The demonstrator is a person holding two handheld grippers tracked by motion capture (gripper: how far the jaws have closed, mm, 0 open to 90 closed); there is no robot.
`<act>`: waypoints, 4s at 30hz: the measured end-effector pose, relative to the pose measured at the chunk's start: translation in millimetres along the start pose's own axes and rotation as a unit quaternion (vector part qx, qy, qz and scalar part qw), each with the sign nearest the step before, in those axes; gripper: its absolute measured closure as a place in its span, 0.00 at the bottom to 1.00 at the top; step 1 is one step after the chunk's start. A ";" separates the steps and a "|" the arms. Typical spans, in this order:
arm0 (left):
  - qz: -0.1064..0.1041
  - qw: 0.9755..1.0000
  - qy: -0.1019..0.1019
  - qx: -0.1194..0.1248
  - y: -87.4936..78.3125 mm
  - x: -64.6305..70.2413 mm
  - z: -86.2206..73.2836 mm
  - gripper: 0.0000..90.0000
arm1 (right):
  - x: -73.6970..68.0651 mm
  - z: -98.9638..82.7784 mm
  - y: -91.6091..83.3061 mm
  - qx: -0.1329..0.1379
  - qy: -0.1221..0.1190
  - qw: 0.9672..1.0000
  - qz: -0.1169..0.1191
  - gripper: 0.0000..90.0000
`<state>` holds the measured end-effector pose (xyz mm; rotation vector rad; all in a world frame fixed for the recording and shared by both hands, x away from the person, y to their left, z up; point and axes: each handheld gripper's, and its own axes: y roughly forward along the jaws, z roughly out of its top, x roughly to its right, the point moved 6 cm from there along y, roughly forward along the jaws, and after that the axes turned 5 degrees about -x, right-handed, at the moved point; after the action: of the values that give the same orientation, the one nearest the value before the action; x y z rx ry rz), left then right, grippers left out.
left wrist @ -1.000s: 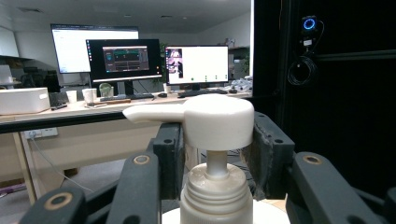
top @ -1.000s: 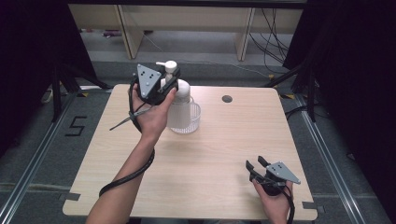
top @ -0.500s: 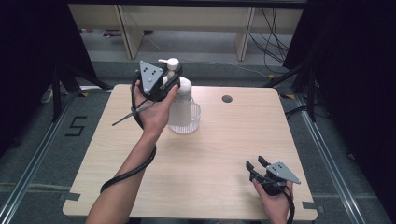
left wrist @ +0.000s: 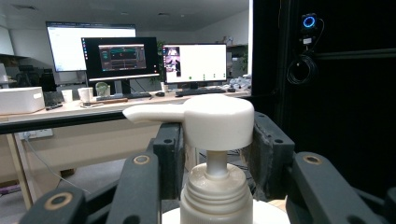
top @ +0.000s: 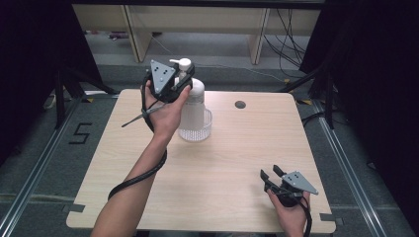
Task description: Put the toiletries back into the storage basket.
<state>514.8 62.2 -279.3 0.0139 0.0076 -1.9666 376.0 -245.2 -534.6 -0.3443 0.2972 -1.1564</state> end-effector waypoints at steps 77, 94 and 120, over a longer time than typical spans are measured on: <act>-0.001 0.999 0.002 -0.039 57.1 -4.2 -23.7 0.66 | 0.6 -1.0 -2.3 -0.016 0.002 1.000 -0.001 0.51; -0.001 0.998 0.003 -0.060 60.8 -6.7 -44.7 0.66 | -0.5 -1.2 -1.7 -0.015 0.003 1.000 0.001 0.51; 0.000 0.997 0.003 -0.078 63.3 -8.3 -66.4 0.66 | -1.2 -1.1 -2.1 -0.014 0.004 1.000 0.004 0.51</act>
<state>576.9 46.2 -345.5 -0.0828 0.1658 -1.9600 373.3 -245.0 -534.7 -0.3634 0.3223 -1.1475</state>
